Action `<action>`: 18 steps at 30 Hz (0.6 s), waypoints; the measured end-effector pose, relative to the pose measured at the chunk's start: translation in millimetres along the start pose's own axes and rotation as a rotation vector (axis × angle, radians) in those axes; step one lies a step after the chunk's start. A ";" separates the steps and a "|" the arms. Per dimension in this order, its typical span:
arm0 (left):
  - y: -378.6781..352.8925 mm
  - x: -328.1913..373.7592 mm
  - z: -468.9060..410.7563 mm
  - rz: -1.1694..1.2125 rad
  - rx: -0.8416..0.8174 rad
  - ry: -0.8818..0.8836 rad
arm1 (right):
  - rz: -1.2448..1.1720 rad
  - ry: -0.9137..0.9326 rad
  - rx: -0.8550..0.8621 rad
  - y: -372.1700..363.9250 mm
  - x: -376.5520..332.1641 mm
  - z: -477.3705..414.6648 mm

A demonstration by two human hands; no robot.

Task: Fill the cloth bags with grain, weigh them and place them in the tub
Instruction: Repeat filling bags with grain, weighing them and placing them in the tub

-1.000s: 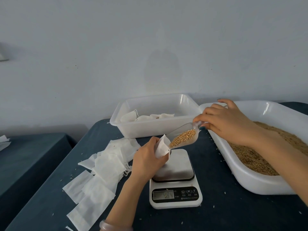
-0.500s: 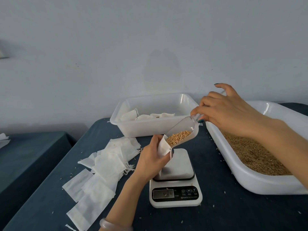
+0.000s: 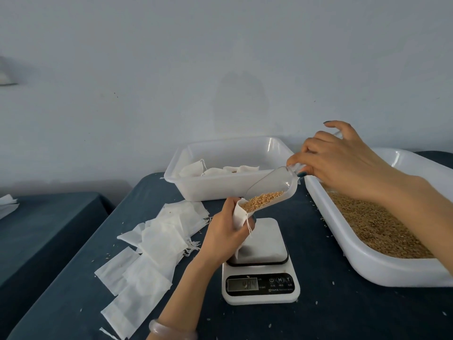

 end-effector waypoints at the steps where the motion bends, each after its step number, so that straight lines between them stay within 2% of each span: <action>1: 0.1 0.3 0.0 0.001 -0.005 0.000 | -0.011 -0.009 -0.012 -0.7 0.9 1.6; 7: 0.6 0.8 -0.2 0.004 -0.002 0.000 | -0.063 -0.090 -0.083 -9.7 4.6 10.5; 10: 1.8 1.7 -0.5 0.031 0.009 -0.016 | -0.159 -0.163 -0.176 -18.8 5.4 15.1; 15: 3.5 7.9 0.0 0.119 0.005 -0.035 | -0.417 -0.311 -0.468 -32.2 5.0 24.4; 18: 3.6 7.6 0.4 0.185 0.004 -0.032 | -0.711 -0.411 -0.588 -40.2 3.2 33.8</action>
Point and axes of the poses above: each hand's wrist, its own z-axis away from the middle knuckle, its own y-axis out of the back of the hand, x = y × z, the point moved 1 cm from there along -z, towards the middle knuckle, and after that the axes turned 9 degrees about -y, right-handed, at the moved point
